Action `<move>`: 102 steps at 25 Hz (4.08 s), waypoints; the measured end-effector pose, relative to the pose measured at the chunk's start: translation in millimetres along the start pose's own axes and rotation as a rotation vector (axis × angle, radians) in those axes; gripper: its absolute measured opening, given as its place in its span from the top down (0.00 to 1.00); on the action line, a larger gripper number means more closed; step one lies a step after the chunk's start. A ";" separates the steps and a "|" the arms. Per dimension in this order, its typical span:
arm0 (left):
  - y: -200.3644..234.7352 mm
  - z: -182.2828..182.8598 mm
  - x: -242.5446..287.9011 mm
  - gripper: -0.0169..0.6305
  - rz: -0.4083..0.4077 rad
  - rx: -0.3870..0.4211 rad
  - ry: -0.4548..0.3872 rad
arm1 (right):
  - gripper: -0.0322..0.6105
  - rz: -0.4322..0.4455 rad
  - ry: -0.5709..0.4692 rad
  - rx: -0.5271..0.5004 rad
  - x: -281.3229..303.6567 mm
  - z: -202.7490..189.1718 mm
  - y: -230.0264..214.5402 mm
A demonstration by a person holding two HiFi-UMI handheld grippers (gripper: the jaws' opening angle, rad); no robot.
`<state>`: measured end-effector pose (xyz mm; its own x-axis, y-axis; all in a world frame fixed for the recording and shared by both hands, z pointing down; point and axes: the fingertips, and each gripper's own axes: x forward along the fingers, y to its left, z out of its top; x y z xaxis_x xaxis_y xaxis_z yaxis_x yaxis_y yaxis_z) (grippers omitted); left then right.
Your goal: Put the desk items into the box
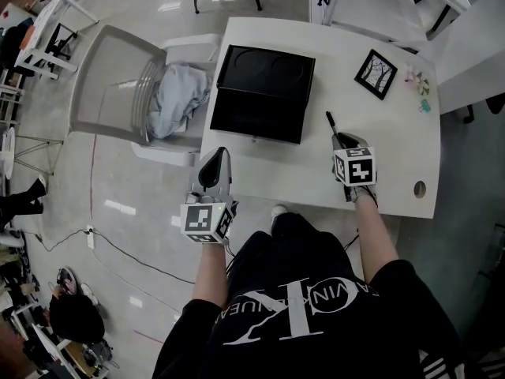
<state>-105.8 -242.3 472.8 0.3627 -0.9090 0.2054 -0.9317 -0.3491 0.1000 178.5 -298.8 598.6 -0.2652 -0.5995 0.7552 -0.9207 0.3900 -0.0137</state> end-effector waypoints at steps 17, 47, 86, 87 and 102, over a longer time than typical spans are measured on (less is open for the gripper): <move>6.4 -0.3 -32.8 0.96 0.036 0.000 -0.002 | 0.91 0.062 -0.121 0.004 -28.1 33.9 30.1; 61.6 29.0 -0.8 0.96 -0.022 0.012 -0.038 | 0.91 0.286 -0.241 -0.218 -40.9 137.3 133.4; 108.0 16.0 34.1 0.96 -0.026 -0.051 0.007 | 0.91 0.401 0.111 -0.480 49.3 118.0 197.2; 108.3 15.2 34.8 0.96 -0.026 -0.052 0.009 | 0.91 0.399 0.122 -0.490 51.2 116.3 197.8; 119.9 5.6 36.5 0.96 -0.007 -0.070 0.031 | 0.91 0.402 0.172 -0.578 72.4 109.8 203.0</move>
<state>-204.3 -318.6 486.8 0.3703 -0.8989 0.2343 -0.9261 -0.3375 0.1686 -59.1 -339.8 578.6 -0.4587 -0.2327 0.8576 -0.4502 0.8929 0.0014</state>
